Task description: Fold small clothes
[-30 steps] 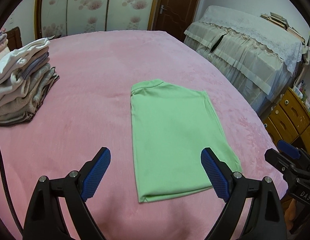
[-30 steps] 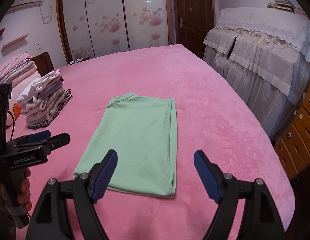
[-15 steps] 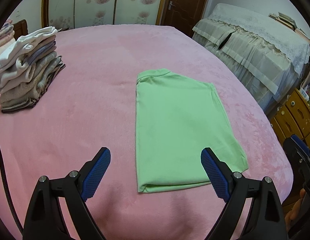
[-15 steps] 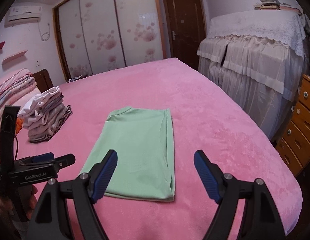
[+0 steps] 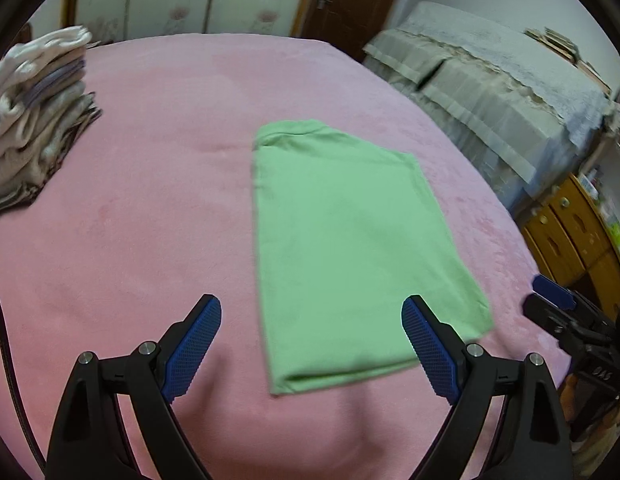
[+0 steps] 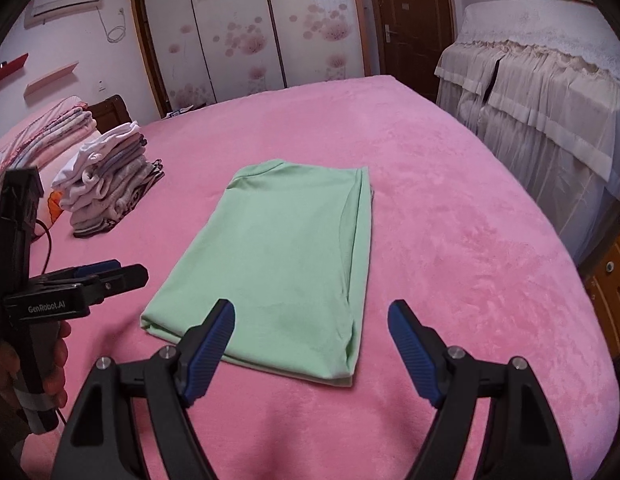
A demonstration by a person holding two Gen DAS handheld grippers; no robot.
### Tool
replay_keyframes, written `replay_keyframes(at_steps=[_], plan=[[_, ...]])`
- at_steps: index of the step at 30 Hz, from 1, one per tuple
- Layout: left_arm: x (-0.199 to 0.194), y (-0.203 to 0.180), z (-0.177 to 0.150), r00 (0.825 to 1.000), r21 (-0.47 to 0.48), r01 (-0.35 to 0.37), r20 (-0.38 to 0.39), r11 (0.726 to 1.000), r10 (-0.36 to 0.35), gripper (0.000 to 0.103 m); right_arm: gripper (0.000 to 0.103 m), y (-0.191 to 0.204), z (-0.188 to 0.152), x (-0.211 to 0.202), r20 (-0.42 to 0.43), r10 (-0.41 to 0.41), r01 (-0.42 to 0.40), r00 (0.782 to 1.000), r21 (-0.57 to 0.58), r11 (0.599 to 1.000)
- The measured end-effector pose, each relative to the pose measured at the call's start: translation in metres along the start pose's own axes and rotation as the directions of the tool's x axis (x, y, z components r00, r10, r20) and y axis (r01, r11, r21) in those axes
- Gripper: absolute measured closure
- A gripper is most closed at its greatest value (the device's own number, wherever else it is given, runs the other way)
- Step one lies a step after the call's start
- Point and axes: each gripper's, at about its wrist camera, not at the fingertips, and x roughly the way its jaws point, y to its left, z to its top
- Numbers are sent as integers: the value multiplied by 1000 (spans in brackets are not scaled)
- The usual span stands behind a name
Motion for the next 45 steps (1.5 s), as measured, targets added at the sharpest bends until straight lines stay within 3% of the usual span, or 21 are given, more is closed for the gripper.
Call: replay_keyframes(at_steps=[8,12,21,27,32,43,45], plan=[[32,36,9,997,-101,42,-53,994,-48,12,23,-34,6,31,-53,100,-94,994,104,990],[53,45,19,986,-144,116,-102,983,-132,12,23,-54,15,50,-87,162,-144,983,177,974],[108,56,48,952,-174,196,-204,965,-230,12,25,-89,29,116,-218,309,-234,926,312,921],[134,63,64,923,-222,272,-214,936,-319,12,41,-96,36,150,-245,386,-287,890,356,889],[156,66,75,902,-241,327,-209,914,-378,18,62,-101,46,175,-239,458,-345,856,397,851],[191,51,98,858,-215,436,-196,874,-476,20,65,-93,72,222,-214,559,-439,801,426,791],[195,51,100,857,-218,440,-187,871,-480,38,68,-92,75,226,-209,566,-447,797,427,786]])
